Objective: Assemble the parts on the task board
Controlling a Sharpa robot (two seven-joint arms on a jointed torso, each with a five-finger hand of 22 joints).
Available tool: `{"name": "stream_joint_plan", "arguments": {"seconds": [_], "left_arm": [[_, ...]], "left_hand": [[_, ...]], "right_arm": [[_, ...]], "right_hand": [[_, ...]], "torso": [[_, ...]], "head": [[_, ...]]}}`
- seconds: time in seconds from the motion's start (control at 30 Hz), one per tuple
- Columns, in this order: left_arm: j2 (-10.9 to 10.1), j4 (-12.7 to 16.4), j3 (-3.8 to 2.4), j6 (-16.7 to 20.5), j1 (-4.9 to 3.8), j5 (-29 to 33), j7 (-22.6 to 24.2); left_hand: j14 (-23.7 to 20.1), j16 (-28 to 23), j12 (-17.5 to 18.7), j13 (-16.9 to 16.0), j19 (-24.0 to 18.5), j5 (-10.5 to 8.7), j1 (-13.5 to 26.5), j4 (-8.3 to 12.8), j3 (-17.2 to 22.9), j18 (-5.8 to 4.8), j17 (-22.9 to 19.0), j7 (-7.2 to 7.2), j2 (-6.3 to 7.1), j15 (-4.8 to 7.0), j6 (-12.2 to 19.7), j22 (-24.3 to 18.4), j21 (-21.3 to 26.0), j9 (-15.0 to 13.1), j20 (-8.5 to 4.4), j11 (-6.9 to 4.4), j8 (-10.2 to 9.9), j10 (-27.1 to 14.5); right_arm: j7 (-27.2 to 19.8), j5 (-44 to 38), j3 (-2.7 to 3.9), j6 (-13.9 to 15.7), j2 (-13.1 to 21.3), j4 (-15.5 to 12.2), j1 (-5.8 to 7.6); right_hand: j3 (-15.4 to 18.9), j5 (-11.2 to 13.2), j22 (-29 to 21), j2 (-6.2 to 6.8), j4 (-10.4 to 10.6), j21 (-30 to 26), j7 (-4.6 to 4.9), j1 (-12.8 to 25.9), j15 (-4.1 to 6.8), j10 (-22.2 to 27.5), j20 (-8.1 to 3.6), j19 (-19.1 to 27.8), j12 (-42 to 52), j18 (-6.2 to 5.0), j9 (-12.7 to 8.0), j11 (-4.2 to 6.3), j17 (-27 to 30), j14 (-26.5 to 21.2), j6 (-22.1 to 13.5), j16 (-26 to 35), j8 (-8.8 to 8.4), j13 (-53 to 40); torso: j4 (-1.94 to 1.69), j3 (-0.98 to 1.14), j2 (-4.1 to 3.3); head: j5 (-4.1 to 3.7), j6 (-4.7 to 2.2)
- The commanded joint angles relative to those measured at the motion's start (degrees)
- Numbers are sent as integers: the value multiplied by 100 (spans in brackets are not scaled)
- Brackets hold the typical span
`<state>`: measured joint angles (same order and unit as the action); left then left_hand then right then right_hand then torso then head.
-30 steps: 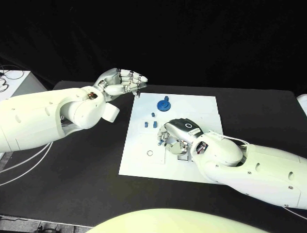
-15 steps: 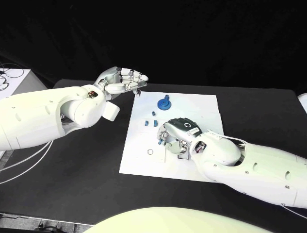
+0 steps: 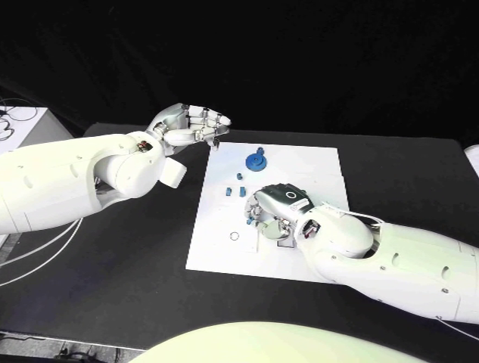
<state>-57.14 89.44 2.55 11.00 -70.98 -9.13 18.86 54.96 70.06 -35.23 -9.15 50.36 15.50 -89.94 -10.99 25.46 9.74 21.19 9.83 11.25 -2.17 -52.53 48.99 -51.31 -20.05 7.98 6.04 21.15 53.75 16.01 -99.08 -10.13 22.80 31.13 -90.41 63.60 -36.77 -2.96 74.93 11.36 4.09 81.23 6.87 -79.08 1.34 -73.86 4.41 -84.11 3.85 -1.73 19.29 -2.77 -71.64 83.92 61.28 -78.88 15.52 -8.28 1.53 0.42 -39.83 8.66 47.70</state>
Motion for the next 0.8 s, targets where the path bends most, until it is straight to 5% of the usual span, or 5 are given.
{"name": "stream_joint_plan", "arguments": {"seconds": [0.03, 0.43, 0.8], "left_arm": [[8, 16, -4, -53, -5, 29, 16], [9, 21, -4, -58, -5, 25, 9], [6, 9, -4, -65, -5, 23, -13]], "left_hand": [[-12, -28, 38, -5, 24, -24, 74, 30, 2, 77, 7, -18, 0, -13, 40, -8, 19, -8, -11, 1, -13, -31], [-12, -28, 38, -5, 24, -24, 74, 30, 2, 77, 7, -18, 0, -13, 40, -8, 19, -8, -11, 1, -13, -31], [-18, -36, 43, -8, 28, -24, 87, 41, 10, 78, 14, -10, -1, -19, 60, -16, 34, -16, -6, 8, -12, -54]], "right_arm": [[85, -144, -4, -256, -43, 18, -8], [149, -239, -33, -440, -115, 69, -13], [71, -195, -43, -37, -46, 74, -14]], "right_hand": [[8, -26, 1011, -19, -33, -46, 2, 64, 16, -17, -18, -289, -23, -29, 14, -28, 7, 275, 21, -13, 15, 12], [8, -25, 969, 49, -65, -131, 16, 185, 0, 24, -6, -260, -28, -47, 25, -43, 54, 259, -24, 10, -17, 38], [236, -25, 754, 429, -68, -571, 129, 625, -130, 620, 105, -107, -13, -132, -18, -199, 215, 196, -321, 74, -252, 178]], "torso": [[-1, -1, -2], [-3, 1, -5], [8, 4, 9]], "head": [[-14, -13], [-12, 12], [-10, 4]]}}
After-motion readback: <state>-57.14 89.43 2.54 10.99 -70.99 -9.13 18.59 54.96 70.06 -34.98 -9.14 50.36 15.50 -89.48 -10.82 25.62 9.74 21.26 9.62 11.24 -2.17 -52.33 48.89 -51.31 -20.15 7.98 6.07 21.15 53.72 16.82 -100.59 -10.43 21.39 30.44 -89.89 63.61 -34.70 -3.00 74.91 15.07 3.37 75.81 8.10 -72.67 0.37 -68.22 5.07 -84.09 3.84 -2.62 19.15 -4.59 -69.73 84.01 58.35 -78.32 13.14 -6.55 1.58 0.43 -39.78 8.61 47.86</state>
